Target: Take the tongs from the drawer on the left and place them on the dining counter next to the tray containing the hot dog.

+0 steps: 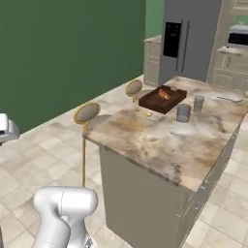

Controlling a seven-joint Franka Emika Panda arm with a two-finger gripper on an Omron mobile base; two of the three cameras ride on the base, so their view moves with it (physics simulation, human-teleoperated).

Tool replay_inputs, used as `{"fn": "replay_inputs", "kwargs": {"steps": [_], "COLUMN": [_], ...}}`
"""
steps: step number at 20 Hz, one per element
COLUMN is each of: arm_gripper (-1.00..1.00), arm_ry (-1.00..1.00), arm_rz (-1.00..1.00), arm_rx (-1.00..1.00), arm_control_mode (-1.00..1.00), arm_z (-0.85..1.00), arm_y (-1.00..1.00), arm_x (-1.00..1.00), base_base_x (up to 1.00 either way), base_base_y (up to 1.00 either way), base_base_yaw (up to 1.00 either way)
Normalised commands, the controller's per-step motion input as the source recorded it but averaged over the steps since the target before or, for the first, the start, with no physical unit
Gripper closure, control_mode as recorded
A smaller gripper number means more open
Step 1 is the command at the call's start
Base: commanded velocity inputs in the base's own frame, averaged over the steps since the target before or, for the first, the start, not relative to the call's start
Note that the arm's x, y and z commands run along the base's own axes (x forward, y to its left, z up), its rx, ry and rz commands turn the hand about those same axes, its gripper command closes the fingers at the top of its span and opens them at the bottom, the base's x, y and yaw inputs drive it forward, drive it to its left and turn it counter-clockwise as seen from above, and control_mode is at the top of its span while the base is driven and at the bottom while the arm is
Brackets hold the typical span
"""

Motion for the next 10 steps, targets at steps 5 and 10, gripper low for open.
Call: {"fn": "replay_inputs", "kwargs": {"steps": [5, 10], "arm_gripper": [1.00, 1.00], "arm_ry": [0.00, 0.00], "arm_rz": [0.00, 0.00], "arm_rx": [0.00, 0.00], "arm_control_mode": [1.00, 1.00], "arm_z": [0.00, 0.00], "arm_y": [0.00, 0.00], "arm_x": [0.00, 0.00], "base_base_x": [0.62, 0.50], "base_base_y": [1.00, 1.00], "base_base_yaw": [-0.54, -0.56]}}
